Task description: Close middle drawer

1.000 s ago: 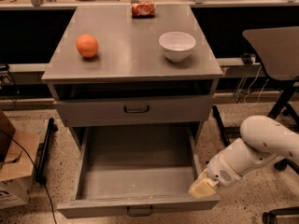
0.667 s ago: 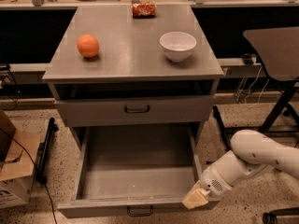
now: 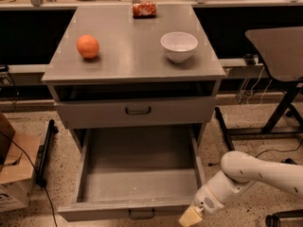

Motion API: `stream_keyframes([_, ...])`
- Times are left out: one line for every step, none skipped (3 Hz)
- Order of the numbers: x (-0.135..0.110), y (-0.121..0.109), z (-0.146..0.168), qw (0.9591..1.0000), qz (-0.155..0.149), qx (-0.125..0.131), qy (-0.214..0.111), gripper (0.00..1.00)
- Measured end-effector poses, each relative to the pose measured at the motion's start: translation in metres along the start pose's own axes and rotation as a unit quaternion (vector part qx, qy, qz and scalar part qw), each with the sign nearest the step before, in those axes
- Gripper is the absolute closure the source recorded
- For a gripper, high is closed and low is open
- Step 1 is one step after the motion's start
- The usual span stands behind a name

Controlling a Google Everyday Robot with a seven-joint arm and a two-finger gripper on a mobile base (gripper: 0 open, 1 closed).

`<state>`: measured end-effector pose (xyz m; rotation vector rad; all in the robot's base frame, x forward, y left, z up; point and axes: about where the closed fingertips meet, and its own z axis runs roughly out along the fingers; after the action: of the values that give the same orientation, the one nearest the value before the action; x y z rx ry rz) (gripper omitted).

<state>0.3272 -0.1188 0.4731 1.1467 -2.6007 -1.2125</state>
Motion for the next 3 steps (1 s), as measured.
stream_keyframes([0.016,-0.029,0.023,0.9994,0.034,-0.007,0.006,1.0])
stream_keyframes([0.024,-0.066,0.039,0.9983,0.056,-0.014,0.008,1.0])
stream_keyframes([0.024,-0.065,0.039,0.9983,0.057,-0.015,0.008,1.0])
